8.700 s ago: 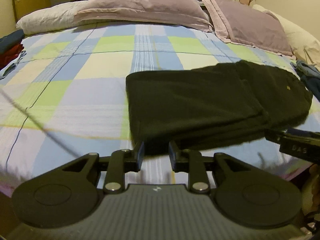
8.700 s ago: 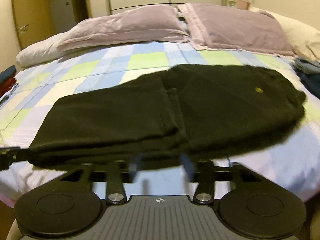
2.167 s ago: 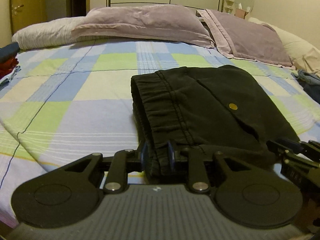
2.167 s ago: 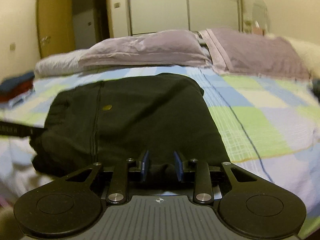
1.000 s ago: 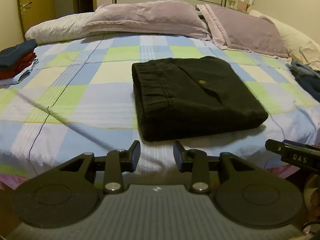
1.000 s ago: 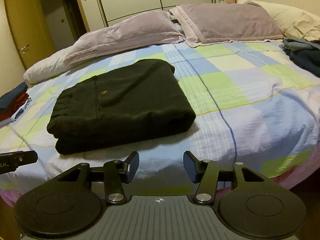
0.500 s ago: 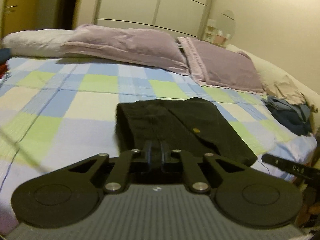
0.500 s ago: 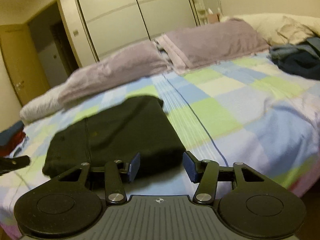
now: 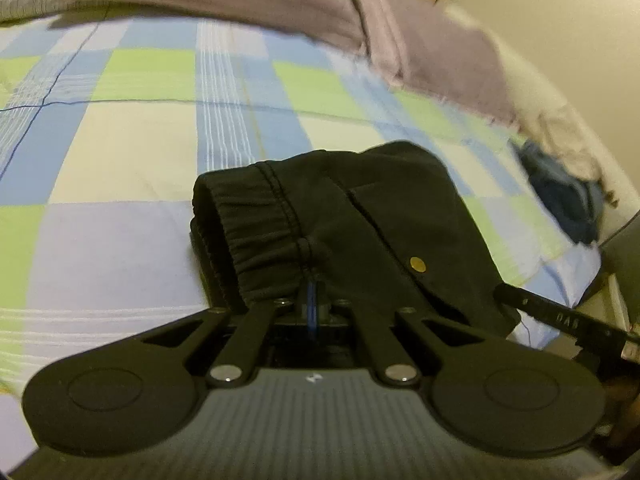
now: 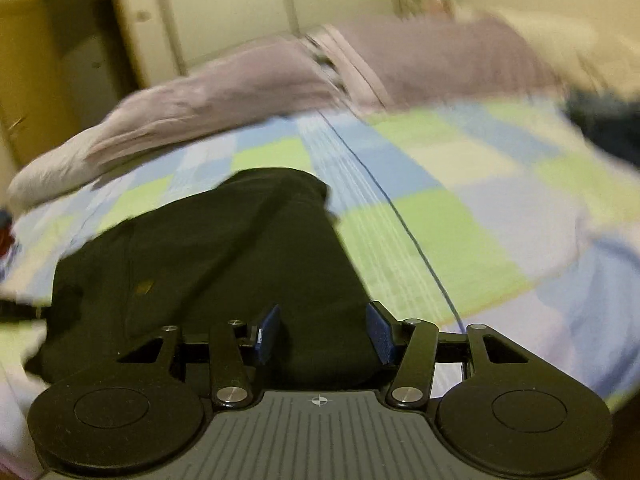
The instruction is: Fold clothes
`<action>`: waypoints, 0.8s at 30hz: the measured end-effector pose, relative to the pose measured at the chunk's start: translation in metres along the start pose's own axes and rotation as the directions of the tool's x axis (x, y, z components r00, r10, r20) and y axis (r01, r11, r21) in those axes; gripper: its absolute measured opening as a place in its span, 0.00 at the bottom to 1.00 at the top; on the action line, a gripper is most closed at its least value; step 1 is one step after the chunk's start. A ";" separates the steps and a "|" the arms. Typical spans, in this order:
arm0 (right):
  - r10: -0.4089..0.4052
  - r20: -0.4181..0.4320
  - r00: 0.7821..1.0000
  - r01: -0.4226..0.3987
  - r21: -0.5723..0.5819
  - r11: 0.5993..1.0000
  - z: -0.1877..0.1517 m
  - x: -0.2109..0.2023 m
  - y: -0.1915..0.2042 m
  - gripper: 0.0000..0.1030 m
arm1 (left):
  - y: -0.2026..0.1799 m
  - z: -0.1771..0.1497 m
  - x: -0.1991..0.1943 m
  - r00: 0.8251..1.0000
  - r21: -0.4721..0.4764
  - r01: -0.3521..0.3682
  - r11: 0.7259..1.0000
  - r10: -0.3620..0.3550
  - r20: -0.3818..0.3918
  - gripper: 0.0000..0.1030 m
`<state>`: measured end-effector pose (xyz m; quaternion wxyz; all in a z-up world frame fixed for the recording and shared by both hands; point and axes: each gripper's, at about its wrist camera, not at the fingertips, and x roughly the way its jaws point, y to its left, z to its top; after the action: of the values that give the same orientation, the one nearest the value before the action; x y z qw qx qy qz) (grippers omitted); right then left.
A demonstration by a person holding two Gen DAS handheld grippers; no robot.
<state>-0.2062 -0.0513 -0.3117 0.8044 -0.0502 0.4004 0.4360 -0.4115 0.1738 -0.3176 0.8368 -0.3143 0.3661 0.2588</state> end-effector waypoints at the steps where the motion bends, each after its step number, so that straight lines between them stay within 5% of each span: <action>1: -0.003 -0.045 0.999 0.005 0.063 0.998 0.008 0.001 -0.007 0.51 | -0.008 0.012 -0.003 0.999 0.019 -0.004 1.000 0.004 -0.032 0.00; 8: 0.056 -0.176 0.983 0.027 0.438 0.899 0.035 -0.007 -0.055 0.51 | -0.046 0.092 0.021 0.990 0.132 0.010 0.991 0.009 -0.143 0.04; 15: 0.077 -0.163 0.984 0.051 0.662 0.748 0.027 -0.012 -0.073 0.51 | -0.008 0.141 0.075 0.968 0.134 0.070 0.988 -0.034 -0.250 0.23; 17: 0.077 -0.128 0.989 0.044 0.742 0.669 0.017 -0.013 -0.068 0.51 | 0.011 0.152 0.091 0.948 0.069 0.135 0.988 -0.109 -0.299 0.23; 20: 0.020 -0.073 0.997 0.050 0.824 0.564 0.004 -0.017 -0.052 0.51 | 0.031 0.166 0.121 0.895 -0.051 0.240 0.969 -0.241 -0.375 0.25; 24: -0.086 -0.052 0.995 0.086 0.884 0.459 -0.013 -0.019 -0.027 0.51 | 0.038 0.175 0.162 0.830 -0.111 0.291 0.950 -0.309 -0.465 0.25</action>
<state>-0.2002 -0.0861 -0.3143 0.7352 0.3532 0.5650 0.1247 -0.2617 0.3570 -0.3625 0.7451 -0.4367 0.5021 0.0454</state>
